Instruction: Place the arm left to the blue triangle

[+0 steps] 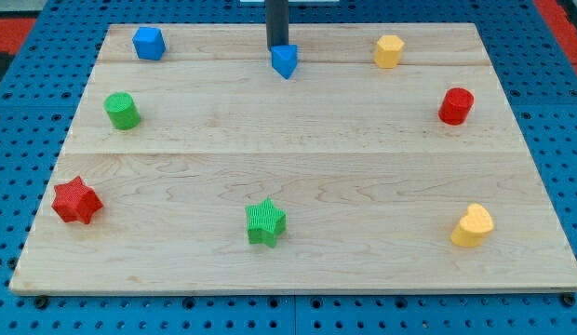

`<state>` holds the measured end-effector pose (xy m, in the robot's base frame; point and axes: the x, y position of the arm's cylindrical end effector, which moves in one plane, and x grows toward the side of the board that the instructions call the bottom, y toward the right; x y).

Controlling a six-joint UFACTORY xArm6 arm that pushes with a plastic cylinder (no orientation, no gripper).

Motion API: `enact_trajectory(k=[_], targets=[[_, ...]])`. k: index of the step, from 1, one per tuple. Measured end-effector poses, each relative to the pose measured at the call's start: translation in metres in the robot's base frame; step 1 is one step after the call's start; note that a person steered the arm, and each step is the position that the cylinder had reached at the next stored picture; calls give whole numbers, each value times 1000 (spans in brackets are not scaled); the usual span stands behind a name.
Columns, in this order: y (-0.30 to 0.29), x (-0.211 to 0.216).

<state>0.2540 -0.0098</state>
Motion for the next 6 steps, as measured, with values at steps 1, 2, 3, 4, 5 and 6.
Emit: enact_trajectory(k=[1,2,3,4,5,6], targets=[[-7,16],[-37,1],[-55,4],[-71,39],[-24,57],[-15,57]])
